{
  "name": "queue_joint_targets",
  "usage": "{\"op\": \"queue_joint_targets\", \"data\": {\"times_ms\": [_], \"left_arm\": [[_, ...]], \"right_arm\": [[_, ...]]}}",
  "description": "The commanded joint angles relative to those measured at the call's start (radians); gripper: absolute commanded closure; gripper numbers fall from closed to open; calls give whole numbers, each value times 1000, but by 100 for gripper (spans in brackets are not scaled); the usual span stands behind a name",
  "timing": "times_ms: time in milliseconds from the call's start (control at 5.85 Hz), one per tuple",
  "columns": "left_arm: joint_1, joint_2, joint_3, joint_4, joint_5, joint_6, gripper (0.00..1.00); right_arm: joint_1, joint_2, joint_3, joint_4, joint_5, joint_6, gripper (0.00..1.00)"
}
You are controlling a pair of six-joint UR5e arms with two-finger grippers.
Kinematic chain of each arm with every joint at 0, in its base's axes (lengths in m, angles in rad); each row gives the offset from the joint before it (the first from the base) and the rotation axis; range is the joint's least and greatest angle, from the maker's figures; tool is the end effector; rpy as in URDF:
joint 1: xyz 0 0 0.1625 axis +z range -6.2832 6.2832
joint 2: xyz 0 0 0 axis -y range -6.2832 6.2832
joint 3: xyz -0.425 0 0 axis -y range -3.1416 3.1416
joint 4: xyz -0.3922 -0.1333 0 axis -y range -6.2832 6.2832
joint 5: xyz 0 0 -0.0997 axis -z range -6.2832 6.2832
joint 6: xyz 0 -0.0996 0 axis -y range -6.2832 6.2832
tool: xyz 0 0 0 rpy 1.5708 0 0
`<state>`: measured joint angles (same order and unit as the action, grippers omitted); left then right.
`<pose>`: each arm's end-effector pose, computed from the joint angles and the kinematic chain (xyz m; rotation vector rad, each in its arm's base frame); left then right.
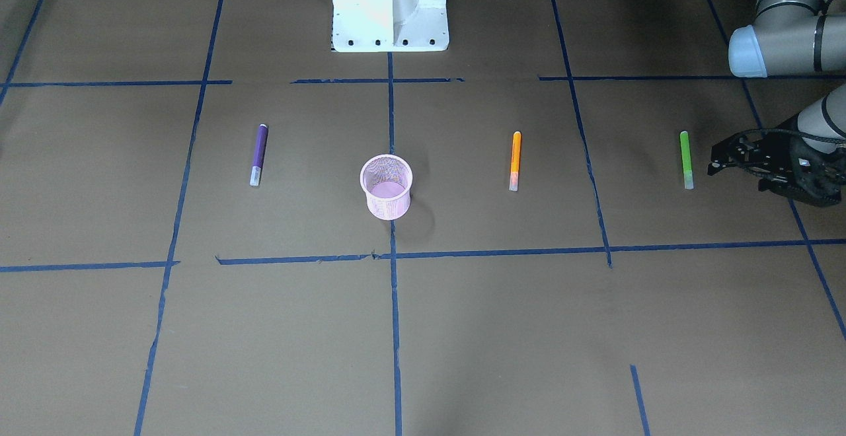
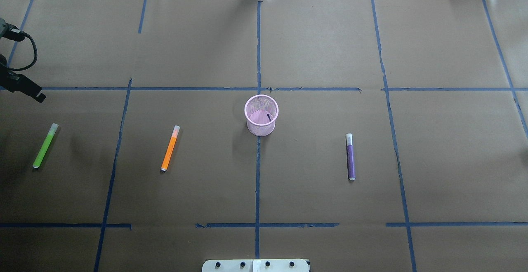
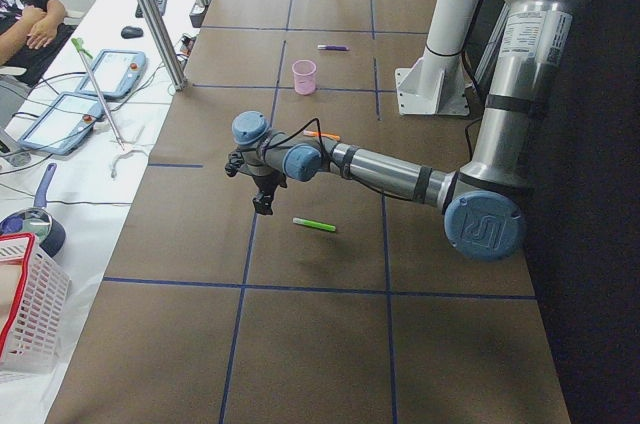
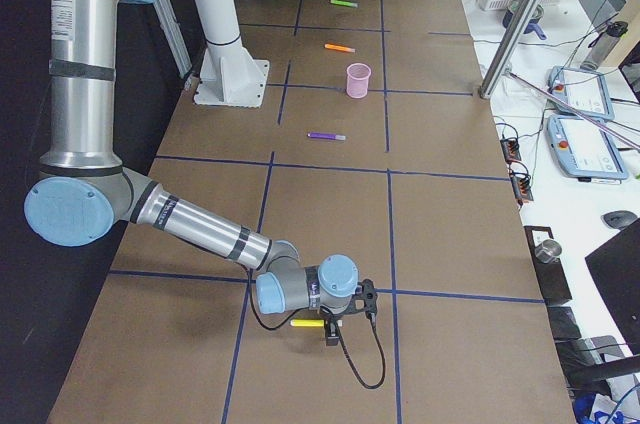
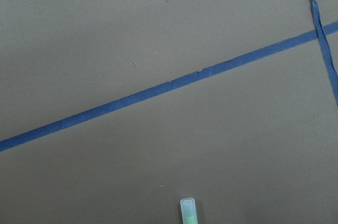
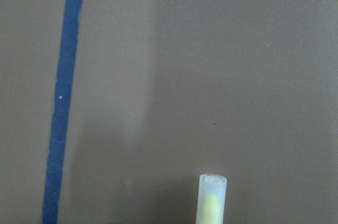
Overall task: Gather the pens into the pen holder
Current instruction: 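Close the left gripper on the green marker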
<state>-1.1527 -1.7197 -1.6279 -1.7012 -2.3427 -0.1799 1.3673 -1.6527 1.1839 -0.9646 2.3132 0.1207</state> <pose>0.1709 -0.5419 0.5370 0.0805 0.8287 0.3542 -0.0211 -0.4285 0.8223 0.0097 -0.7531 -0.1298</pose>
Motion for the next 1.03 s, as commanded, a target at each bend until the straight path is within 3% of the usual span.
{"op": "queue_joint_targets", "data": {"times_ms": [0,513,855], "left_arm": [[22,0,13,2,0,-4,0],[99,29,26,-3,32,-7,0],[125,29,116,-113,72,-18,0]], "right_arm": [[-1,1,-4,6,5,8,0],[-1,-10,-3,7,6,8,0],[-1,-10,-4,6,6,8,0]]}}
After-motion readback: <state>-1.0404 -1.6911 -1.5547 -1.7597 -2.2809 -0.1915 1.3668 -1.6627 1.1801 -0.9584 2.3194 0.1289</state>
